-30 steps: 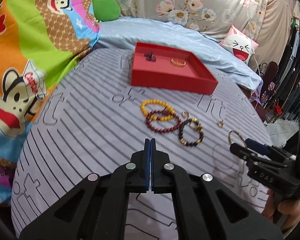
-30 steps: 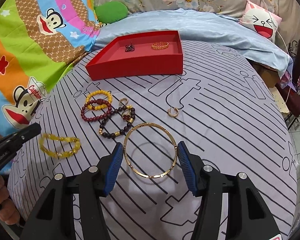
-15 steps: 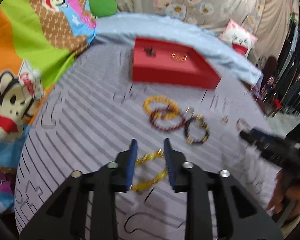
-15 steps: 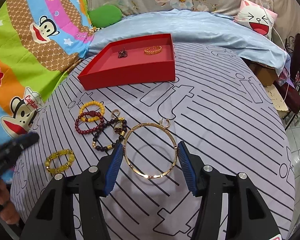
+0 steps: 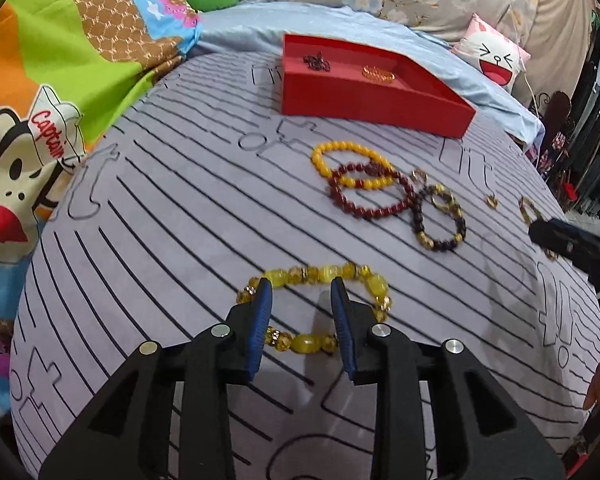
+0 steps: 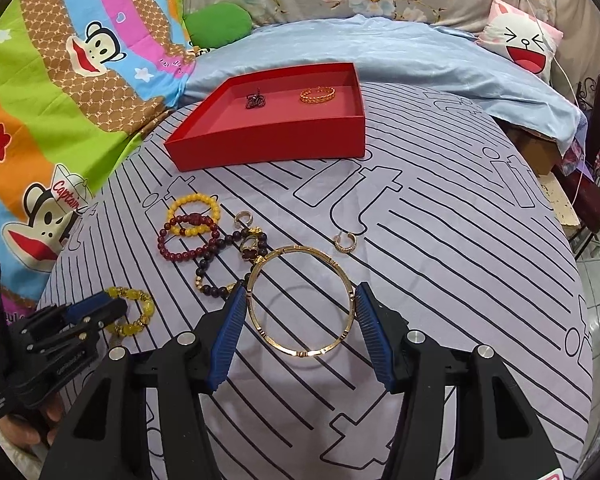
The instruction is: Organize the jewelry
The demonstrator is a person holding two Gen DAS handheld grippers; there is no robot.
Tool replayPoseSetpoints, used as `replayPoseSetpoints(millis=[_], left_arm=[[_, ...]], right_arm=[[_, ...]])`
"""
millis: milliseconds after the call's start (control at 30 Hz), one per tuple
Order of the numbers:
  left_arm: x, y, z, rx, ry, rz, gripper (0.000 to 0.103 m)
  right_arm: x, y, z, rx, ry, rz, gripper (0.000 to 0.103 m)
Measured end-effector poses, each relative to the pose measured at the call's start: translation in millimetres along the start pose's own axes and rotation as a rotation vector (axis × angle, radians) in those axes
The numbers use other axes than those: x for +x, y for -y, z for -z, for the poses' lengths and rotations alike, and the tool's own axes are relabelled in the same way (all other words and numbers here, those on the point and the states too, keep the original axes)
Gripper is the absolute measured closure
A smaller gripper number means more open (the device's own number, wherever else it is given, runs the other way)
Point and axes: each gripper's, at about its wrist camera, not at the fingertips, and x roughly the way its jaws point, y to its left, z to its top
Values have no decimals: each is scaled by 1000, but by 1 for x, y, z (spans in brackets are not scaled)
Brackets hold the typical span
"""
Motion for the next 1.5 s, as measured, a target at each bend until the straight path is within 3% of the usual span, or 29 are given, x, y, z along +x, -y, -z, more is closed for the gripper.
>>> replayPoseSetpoints(millis=[467,733,833,1000,1233,1500], left_arm=[[-12,-29,-4,-35,63,-36,68],[1,-35,2,-42,16,-46,67],[2,-34,2,-33,20,-42,71],[4,-33,0,-34,13,-16,94],[0,-24,1,-33,8,16,94],[-26,-10,-16,-41,55,75,94]], right_arm=[[3,-2,-1,2,-8,-1,49],[7,-6,0,-4,-18,-6,49],[7,-7,0,-5,-20,-5,49],[8,-8,0,-5,-21,-6,49],[8,-10,2,-9,-19,-7,49],[0,-9,-3,-4,-3,-12,49]])
